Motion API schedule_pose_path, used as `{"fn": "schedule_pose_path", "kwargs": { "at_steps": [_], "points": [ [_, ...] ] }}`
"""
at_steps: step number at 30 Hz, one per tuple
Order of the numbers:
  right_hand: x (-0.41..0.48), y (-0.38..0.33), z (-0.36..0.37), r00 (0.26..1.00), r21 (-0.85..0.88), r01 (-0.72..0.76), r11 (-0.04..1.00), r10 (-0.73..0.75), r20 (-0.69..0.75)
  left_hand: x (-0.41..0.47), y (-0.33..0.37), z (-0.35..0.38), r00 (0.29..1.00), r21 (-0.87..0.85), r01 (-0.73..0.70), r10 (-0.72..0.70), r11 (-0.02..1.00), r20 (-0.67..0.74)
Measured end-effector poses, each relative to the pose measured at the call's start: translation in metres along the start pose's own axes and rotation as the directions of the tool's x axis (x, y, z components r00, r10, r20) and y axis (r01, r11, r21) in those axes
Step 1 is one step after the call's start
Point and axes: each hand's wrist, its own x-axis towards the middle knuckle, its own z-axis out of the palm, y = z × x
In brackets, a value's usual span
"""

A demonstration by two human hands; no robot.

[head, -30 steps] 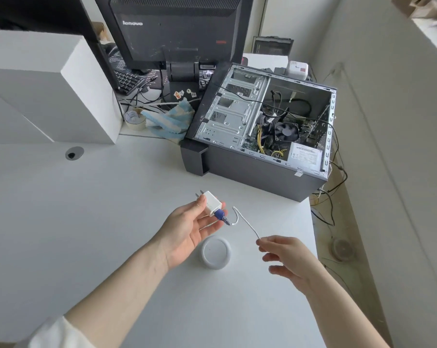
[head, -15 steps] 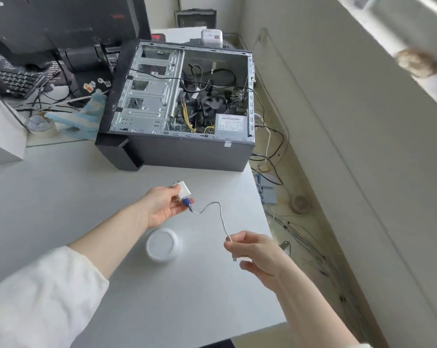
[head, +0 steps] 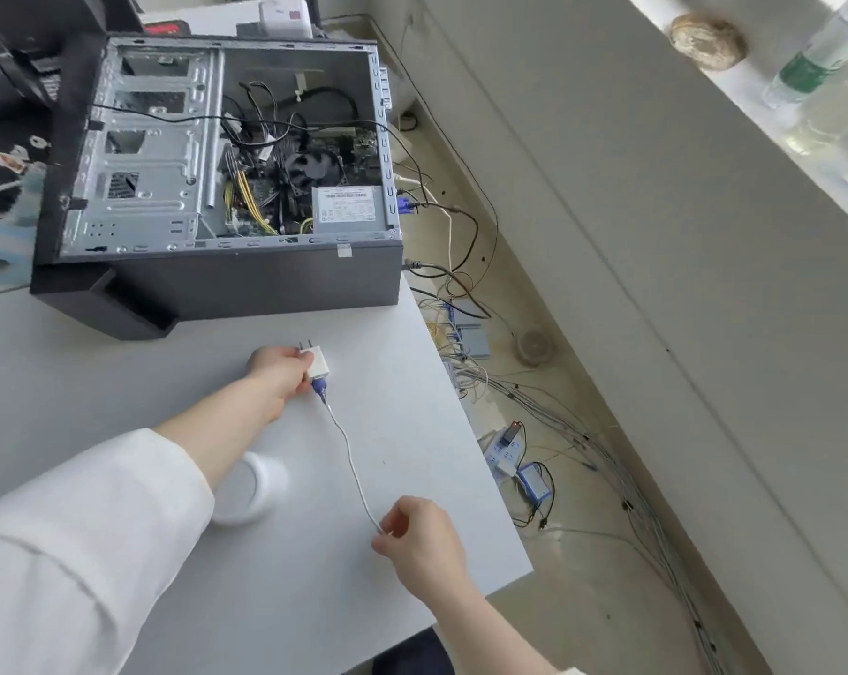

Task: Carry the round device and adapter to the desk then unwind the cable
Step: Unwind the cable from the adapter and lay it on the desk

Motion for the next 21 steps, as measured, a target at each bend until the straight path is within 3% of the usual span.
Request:
{"fn": "schedule_pose_path", "kwargs": {
  "at_steps": [9,14,21],
  "points": [
    [0.004,0.009,0.017,0.990,-0.203,0.092,0.975,-0.110,-0.084,-0.001,0.004,0.014,0.994,0.155,-0.043,0.058,0.987,-0.094],
    [0.009,0.012,0.019,0.984,-0.293,0.129,0.948,-0.160,-0.084,-0.004,0.006,0.013,0.993,0.129,-0.043,0.057,0.991,-0.104],
    [0.010,0.015,0.019,0.981,-0.270,0.124,0.955,-0.159,-0.110,-0.002,0.006,0.011,0.993,0.086,-0.027,0.037,0.996,-0.113]
  ]
}}
